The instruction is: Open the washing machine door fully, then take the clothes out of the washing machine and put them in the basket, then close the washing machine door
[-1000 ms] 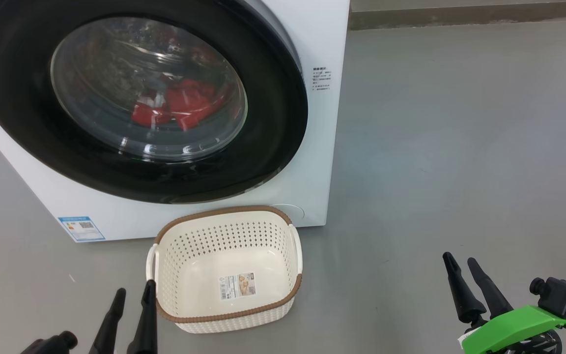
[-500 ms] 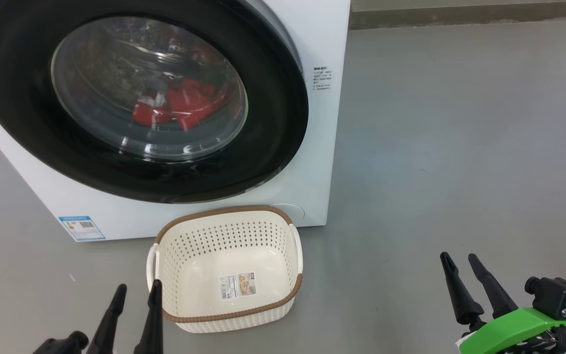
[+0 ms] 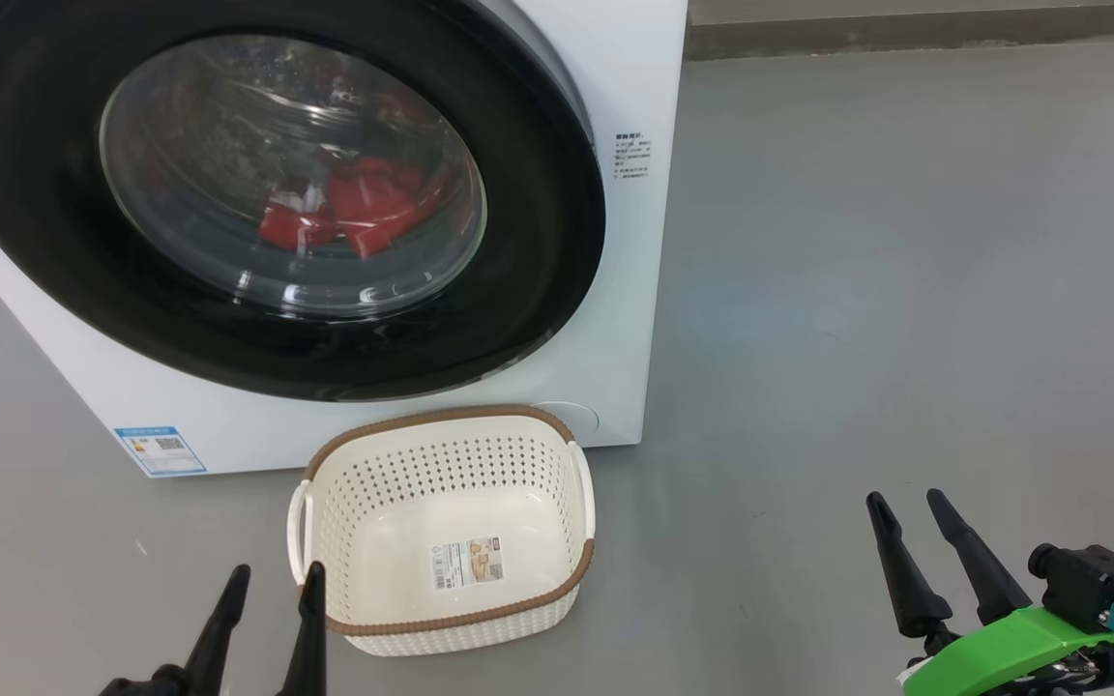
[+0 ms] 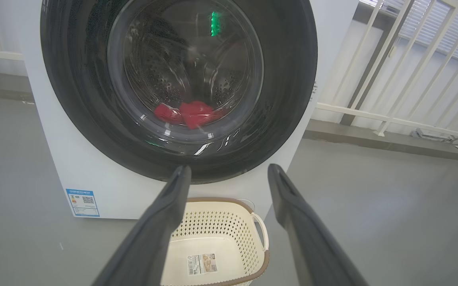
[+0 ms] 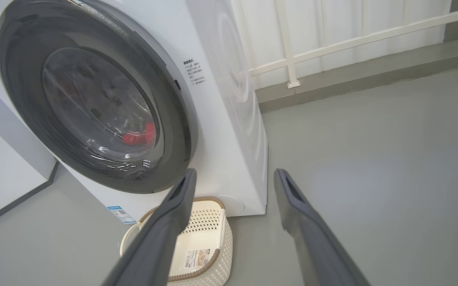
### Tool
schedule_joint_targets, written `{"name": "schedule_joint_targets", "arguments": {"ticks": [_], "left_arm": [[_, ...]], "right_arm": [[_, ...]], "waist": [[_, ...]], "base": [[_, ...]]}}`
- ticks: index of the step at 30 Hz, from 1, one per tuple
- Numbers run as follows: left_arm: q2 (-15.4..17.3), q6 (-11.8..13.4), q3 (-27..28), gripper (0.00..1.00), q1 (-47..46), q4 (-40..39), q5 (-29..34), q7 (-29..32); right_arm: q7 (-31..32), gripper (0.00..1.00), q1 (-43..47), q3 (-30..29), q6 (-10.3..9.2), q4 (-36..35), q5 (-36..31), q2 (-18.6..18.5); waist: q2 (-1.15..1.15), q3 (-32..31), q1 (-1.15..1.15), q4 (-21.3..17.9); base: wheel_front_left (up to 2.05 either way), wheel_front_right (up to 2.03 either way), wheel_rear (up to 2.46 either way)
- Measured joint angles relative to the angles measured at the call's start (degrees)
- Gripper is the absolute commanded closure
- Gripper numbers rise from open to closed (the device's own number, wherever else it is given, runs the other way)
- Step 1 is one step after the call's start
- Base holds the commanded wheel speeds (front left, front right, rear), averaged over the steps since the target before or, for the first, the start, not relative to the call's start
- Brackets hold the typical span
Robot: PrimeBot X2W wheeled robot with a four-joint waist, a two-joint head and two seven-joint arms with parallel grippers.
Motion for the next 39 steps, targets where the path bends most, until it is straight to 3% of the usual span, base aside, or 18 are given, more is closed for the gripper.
{"name": "schedule_joint_targets", "arguments": {"ticks": [12,37,38,39], "left_arm": [[0.1,0.2,-0.1,0.0,0.0,0.8,5.2,-2.0],[0.2,0.5,0.3,0.0,0.0,3.2,3.2,-2.0],[0.2,0.5,0.3,0.0,0.0,3.2,3.2,-2.0],[0.2,0.5,0.2,0.0,0.0,3.2,3.2,-2.0]], "right_arm": [[-1.9,0.0,0.1,-1.0,0.0,0.2,-5.5,0.0],[-2.1,0.0,2.3,-3.4,0.0,-0.2,-6.1,0.9],[-2.1,0.19,2.2,-3.2,0.0,-0.3,-5.7,1.0],[-2.1,0.5,2.2,-3.1,0.0,-0.5,-5.5,1.0]], "waist": [[0.0,0.4,0.0,0.1],[0.0,0.4,0.0,0.0],[0.0,0.4,0.0,0.1],[0.0,0.5,0.0,0.1]], "base": [[0.0,0.0,0.0],[0.0,0.0,0.0],[0.0,0.0,0.0],[0.0,0.0,0.0]]}}
